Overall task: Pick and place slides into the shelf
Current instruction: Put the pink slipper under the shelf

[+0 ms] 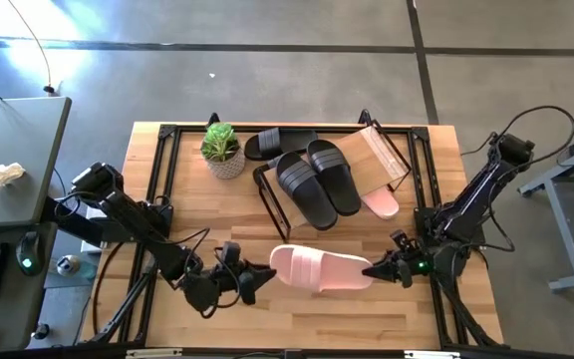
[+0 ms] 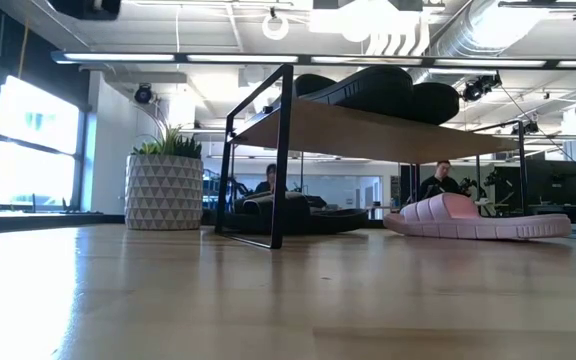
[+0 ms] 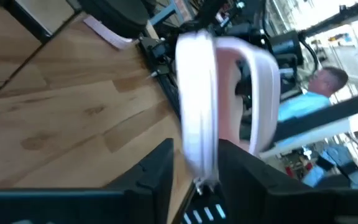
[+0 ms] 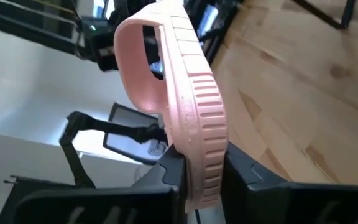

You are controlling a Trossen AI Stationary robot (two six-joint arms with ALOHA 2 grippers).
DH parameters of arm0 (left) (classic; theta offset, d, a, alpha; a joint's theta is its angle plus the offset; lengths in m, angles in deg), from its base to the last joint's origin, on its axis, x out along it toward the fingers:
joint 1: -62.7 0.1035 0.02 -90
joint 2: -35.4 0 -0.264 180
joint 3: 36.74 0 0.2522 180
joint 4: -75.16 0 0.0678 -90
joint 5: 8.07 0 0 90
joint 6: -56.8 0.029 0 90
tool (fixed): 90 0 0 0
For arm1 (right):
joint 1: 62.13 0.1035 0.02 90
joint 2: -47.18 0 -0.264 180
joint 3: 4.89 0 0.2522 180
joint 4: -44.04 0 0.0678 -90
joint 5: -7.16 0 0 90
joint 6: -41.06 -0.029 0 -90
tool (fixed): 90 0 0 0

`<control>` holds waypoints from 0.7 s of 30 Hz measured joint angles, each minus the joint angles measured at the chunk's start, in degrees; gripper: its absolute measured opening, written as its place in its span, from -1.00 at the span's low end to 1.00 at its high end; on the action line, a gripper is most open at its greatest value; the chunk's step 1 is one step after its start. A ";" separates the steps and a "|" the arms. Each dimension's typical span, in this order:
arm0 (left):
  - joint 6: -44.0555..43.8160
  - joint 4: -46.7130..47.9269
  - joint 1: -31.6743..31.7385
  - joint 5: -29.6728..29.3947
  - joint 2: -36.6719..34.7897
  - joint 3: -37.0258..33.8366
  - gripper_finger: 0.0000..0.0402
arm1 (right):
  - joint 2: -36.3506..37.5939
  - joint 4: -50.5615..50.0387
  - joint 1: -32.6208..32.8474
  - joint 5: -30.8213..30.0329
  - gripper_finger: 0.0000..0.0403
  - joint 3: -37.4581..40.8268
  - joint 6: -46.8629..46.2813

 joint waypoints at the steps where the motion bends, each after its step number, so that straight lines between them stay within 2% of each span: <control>1: 0.57 0.02 -0.31 -0.06 -0.43 0.00 -0.39 | 0.29 0.46 0.62 -1.38 -0.84 0.00 0.69; 7: 1.95 -0.37 -2.97 -4.75 -2.58 0.00 -0.16 | 2.26 3.40 4.10 -10.37 -0.84 -0.02 7.27; 10: 3.54 -2.74 -5.85 -9.44 -2.35 -0.02 -0.08 | 2.20 7.68 5.27 -17.26 -0.84 -0.02 11.68; 15: 8.38 -11.88 -9.30 -19.79 1.20 -0.07 -0.01 | -1.24 17.03 4.70 -26.88 -0.84 -0.44 20.22; 18: 12.64 -18.77 -9.33 -25.43 3.37 -0.04 -0.01 | -3.94 18.19 2.56 -28.03 -0.84 -2.26 23.80; 21: 14.87 -22.74 -7.89 -24.33 5.33 -0.07 -0.03 | -7.25 18.36 -0.81 -24.89 -0.84 -5.01 24.69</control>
